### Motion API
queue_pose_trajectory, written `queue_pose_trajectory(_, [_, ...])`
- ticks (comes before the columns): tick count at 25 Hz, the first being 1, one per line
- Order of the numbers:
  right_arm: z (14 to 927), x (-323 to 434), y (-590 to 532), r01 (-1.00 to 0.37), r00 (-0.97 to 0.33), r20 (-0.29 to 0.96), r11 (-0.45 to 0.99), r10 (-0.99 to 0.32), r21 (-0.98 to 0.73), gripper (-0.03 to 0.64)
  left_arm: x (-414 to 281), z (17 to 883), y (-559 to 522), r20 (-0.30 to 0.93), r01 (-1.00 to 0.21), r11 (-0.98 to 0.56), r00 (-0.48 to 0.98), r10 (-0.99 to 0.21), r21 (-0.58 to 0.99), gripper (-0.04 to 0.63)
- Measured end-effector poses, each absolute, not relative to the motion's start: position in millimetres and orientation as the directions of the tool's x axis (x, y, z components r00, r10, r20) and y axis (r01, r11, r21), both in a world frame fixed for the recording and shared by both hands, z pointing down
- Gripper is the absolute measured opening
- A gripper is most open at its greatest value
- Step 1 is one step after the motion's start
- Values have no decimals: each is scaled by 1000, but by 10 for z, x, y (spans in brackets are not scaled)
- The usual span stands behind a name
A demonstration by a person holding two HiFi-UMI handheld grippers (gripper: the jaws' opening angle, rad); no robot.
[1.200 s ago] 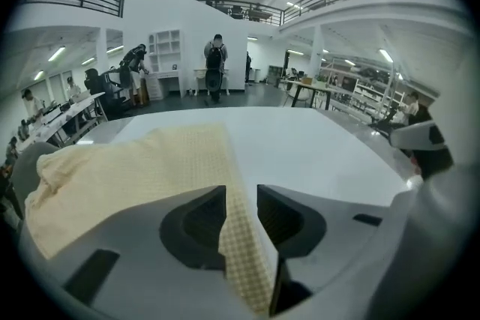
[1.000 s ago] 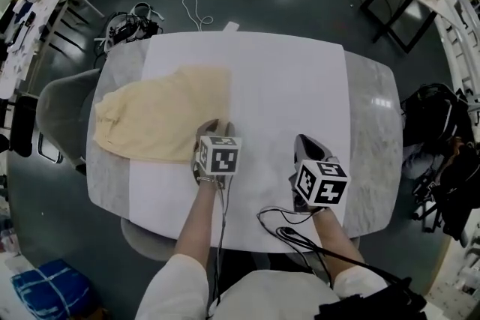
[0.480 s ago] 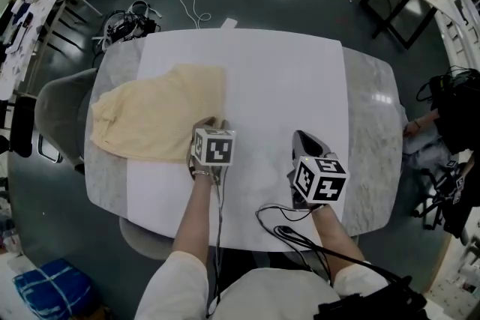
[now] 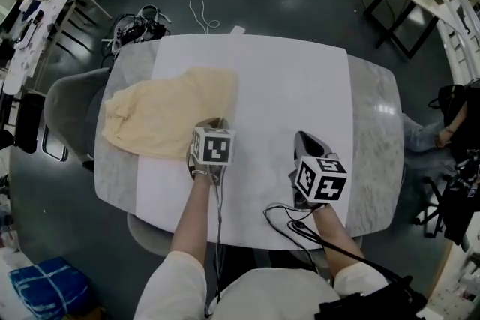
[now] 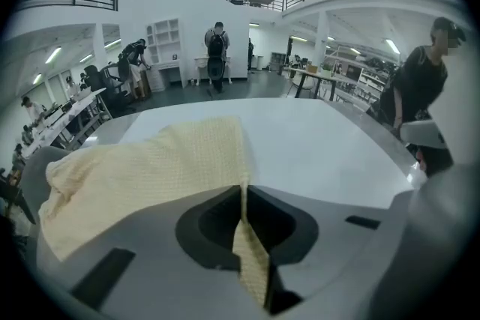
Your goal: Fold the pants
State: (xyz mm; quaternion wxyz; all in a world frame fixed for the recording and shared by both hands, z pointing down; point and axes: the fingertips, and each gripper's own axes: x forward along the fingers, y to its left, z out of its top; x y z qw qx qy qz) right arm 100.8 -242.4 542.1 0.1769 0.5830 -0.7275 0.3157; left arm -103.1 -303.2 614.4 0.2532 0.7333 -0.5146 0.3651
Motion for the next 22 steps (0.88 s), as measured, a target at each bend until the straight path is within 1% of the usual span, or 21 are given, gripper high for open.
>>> queue_pose_trajectory(6, [5228, 533, -2469, -953, -293, 605, 173, -741, -250, -8, -1574, 5768, -3025, 776, -948, -319, 209, -595, 11, 26])
queue_pose_trajectory(17, [4934, -591, -2543, -939, -343, 577, 258, -741, -227, -8, -2982, 5280, -2996, 750, -967, -255, 179, -637, 14, 26])
queue_pose_trajectory(22, [4876, -1057, -2588, -932, -363, 572, 290, -735, -219, -8, -3526, 5156, -2962, 753, -974, -211, 197, -627, 79, 26])
